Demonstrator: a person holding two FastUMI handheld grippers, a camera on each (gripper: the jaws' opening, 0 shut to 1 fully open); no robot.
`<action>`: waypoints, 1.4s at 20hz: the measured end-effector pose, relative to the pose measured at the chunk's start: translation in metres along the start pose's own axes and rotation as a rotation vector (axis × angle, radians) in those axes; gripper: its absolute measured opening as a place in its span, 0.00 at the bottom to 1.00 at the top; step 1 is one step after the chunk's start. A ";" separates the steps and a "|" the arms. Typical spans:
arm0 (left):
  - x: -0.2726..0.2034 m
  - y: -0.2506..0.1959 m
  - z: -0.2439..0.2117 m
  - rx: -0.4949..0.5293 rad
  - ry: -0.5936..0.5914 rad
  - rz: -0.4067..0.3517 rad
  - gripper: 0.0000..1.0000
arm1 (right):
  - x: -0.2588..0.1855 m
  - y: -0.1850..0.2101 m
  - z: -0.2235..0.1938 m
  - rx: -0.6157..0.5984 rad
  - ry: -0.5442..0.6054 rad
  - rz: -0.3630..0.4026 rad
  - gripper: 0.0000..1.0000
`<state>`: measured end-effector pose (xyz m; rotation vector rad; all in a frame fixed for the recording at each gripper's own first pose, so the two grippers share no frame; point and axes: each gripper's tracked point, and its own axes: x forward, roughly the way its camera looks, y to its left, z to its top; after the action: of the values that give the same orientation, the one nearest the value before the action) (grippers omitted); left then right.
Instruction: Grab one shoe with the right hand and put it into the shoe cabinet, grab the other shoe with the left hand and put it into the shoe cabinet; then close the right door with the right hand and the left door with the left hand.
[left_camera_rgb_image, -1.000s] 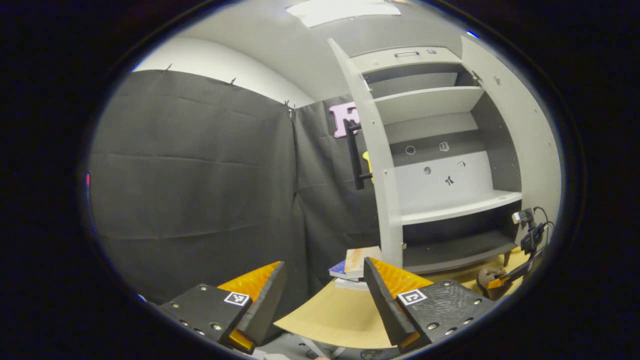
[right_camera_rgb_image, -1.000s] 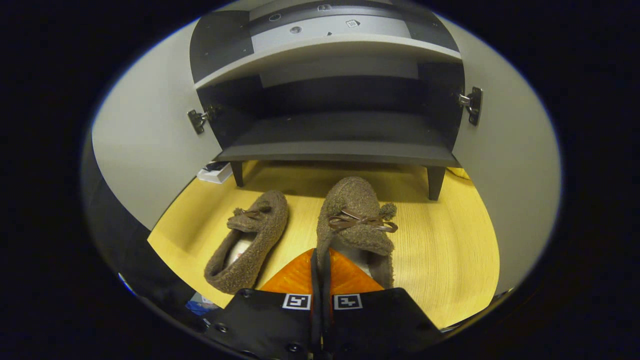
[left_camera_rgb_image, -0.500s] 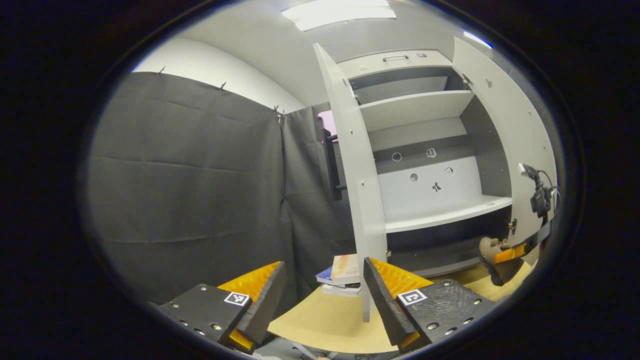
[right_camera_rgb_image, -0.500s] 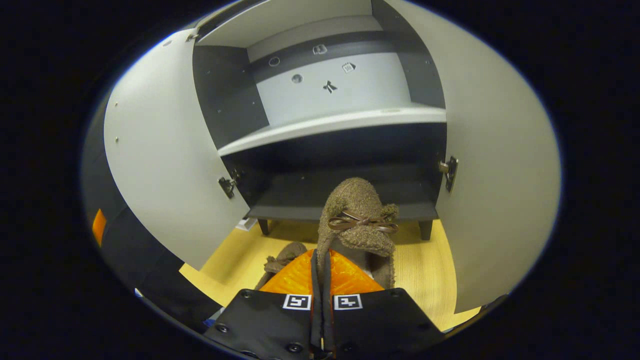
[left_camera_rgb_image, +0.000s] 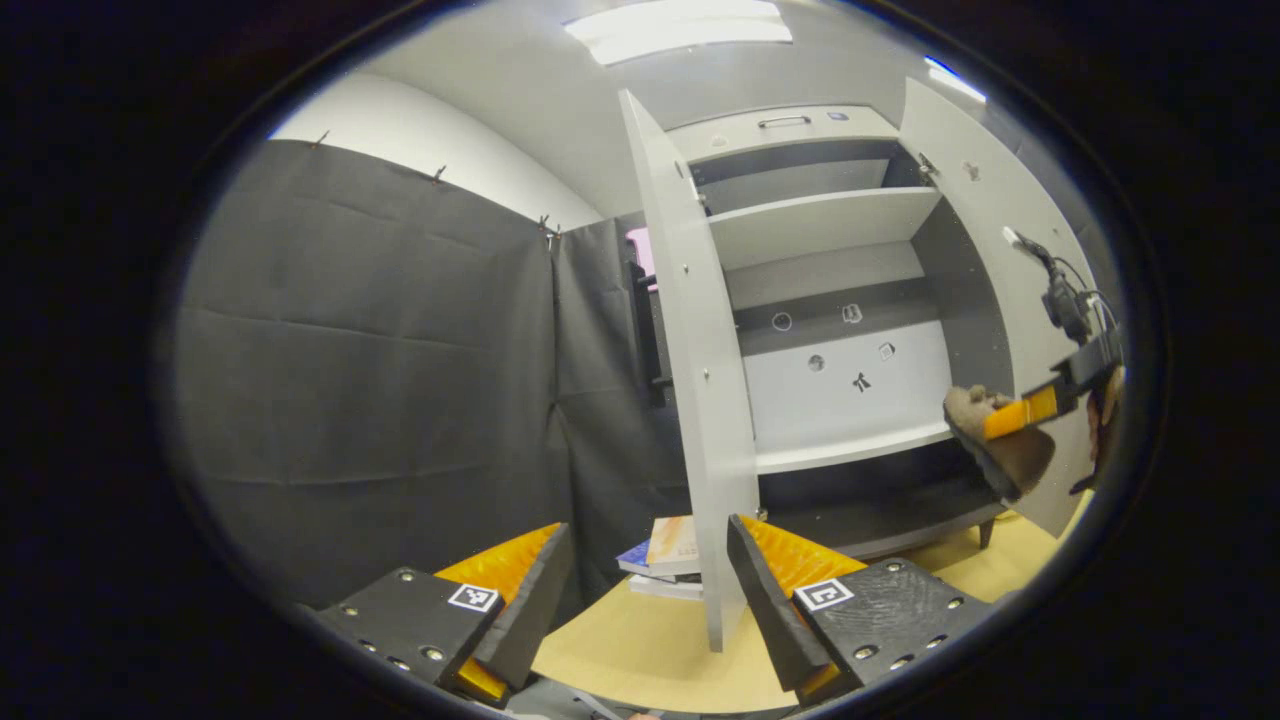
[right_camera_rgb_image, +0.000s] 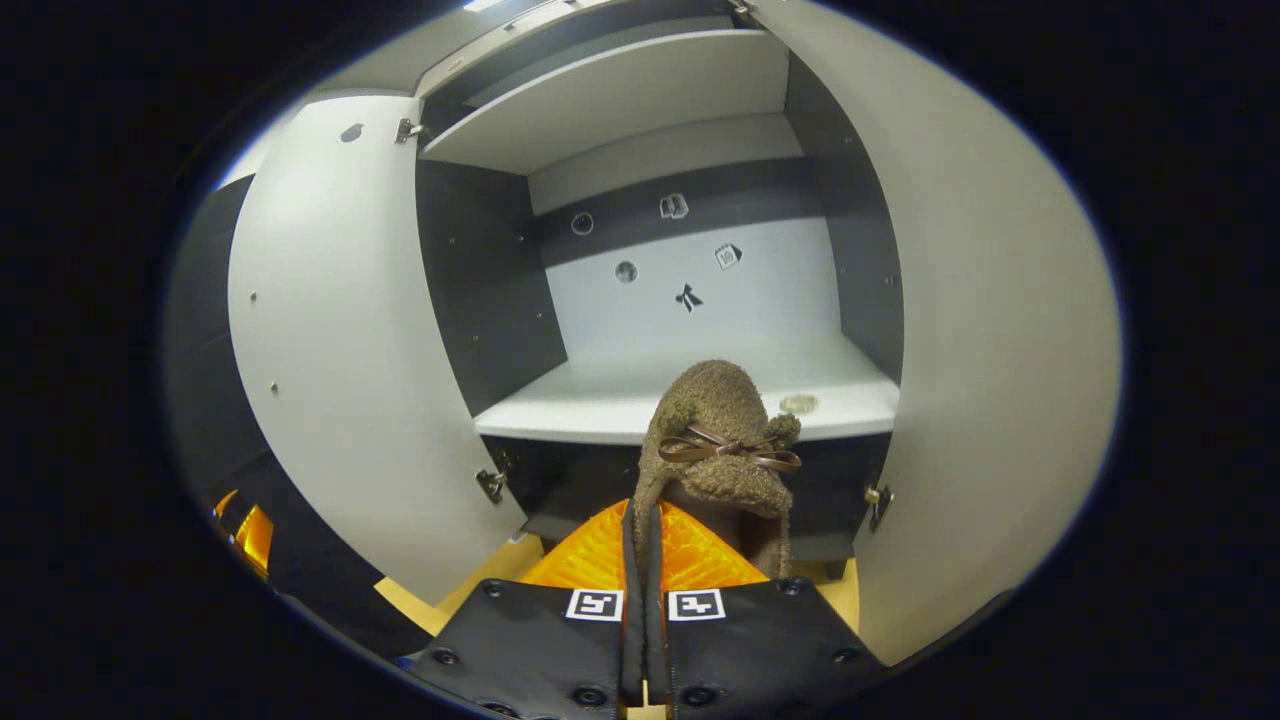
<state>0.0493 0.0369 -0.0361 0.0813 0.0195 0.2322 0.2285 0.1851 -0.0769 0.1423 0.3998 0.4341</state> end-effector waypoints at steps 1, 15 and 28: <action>0.000 0.001 -0.001 -0.007 0.004 0.003 0.96 | 0.006 -0.002 0.015 -0.013 -0.031 -0.009 0.02; 0.002 0.007 -0.007 -0.040 0.054 0.056 0.96 | 0.131 -0.057 0.098 -0.162 -0.061 -0.202 0.02; -0.007 -0.009 -0.008 -0.063 0.088 -0.112 0.90 | 0.106 -0.058 0.134 -0.222 -0.258 -0.264 0.96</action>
<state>0.0448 0.0275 -0.0447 0.0069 0.1038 0.1239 0.3934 0.1725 -0.0039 -0.0702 0.1123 0.1939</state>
